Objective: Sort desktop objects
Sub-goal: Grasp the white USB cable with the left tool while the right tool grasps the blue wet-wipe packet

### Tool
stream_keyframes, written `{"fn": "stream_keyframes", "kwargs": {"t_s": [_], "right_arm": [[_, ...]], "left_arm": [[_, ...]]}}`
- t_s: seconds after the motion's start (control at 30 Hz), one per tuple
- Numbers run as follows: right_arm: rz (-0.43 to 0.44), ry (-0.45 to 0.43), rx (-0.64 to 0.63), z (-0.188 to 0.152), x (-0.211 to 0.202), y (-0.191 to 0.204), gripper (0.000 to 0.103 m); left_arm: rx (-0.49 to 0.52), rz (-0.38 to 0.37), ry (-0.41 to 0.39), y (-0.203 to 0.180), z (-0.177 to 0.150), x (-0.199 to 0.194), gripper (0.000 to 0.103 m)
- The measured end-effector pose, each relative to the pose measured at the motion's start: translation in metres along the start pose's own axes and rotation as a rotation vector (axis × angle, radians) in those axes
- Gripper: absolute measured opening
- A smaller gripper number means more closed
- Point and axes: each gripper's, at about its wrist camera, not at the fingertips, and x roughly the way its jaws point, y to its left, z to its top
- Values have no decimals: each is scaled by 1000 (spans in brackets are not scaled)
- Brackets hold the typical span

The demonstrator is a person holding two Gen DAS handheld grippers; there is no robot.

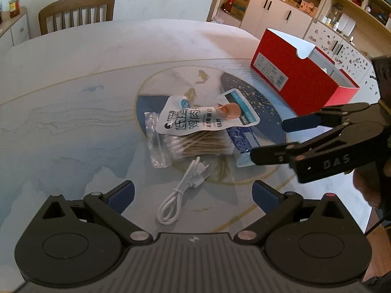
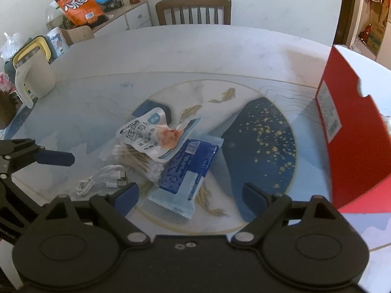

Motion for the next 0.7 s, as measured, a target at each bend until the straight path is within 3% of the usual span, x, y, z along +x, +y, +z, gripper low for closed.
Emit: {"fn": "stream_keyframes", "kwargs": {"t_s": [0.47, 0.7], "right_arm": [[-61, 4, -74, -4, 31, 11, 84], [-84, -16, -76, -4, 28, -8, 79]], "left_arm": [[26, 39, -11, 1, -1, 6, 103], [32, 38, -10, 1, -3, 10, 102]]}}
